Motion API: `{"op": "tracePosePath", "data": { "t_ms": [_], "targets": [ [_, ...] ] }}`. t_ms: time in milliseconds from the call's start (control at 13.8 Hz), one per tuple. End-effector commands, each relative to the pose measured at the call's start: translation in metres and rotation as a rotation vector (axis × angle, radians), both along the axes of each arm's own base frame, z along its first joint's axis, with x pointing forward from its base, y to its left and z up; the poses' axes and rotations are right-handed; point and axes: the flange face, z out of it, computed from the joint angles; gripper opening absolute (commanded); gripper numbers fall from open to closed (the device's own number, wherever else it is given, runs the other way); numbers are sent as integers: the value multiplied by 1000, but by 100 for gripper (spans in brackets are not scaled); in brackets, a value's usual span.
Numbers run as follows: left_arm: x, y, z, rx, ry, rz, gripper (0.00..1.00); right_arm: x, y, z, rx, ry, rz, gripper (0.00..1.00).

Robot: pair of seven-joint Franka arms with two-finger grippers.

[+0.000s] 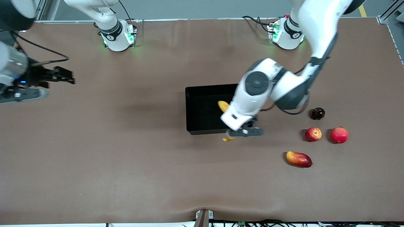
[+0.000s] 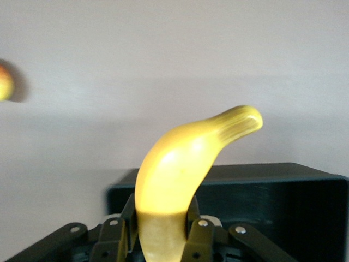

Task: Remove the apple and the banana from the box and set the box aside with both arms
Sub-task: 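Lift the banana out while the right gripper reaches the box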

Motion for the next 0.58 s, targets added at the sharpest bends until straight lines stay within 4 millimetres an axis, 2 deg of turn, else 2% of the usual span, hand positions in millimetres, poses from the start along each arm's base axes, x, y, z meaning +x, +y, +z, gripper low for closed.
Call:
{"op": "tracePosePath", "data": {
  "t_ms": [0, 144, 289, 361, 433, 505],
  "targets": [
    [19, 74, 6, 35, 53, 3, 0, -1, 64, -2, 11, -1, -92, 100],
    [33, 127, -7, 62, 79, -36, 0, 0, 128, -25, -7, -13, -137, 100],
    [38, 172, -20, 93, 103, -57, 0, 5, 192, -62, -9, -39, -136, 100],
    [33, 194, -22, 107, 119, -69, 0, 9, 215, -86, -6, -42, -115, 100],
    [25, 218, -32, 119, 144, -75, 0, 5, 243, -105, 1, -41, -85, 100],
    [13, 233, -39, 136, 157, -73, 0, 0, 267, -122, 7, -35, -84, 100]
  ]
}}
